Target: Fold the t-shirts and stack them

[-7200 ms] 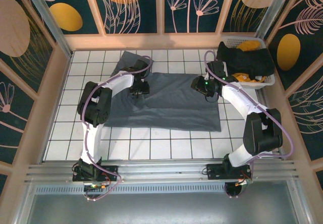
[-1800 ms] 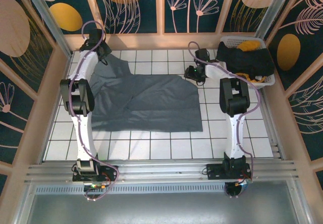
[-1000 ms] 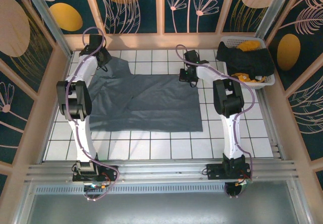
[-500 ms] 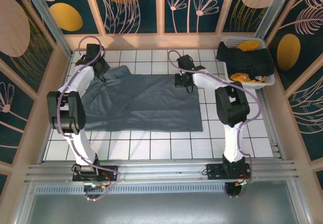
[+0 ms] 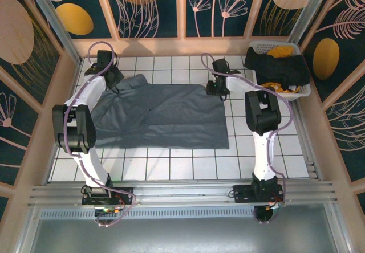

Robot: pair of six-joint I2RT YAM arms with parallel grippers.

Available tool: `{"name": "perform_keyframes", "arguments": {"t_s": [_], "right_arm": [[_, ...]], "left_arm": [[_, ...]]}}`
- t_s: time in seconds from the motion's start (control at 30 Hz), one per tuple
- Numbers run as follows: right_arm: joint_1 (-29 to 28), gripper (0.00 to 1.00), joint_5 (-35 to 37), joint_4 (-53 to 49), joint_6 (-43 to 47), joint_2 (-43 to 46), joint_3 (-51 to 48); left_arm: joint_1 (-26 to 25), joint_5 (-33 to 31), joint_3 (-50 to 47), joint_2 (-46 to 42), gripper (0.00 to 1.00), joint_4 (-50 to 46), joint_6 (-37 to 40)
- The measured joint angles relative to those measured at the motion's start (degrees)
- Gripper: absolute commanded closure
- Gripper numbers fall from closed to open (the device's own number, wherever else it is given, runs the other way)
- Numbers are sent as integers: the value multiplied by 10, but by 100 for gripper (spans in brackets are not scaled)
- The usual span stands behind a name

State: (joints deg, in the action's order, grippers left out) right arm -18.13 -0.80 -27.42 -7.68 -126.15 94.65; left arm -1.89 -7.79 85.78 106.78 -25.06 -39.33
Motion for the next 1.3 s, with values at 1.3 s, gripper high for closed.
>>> {"name": "perform_keyframes", "arguments": {"t_s": [1.3], "right_arm": [[-128,100,119,80,29,169,-181]], "left_arm": [[0,12,-101,-104,100,5,-30]]}}
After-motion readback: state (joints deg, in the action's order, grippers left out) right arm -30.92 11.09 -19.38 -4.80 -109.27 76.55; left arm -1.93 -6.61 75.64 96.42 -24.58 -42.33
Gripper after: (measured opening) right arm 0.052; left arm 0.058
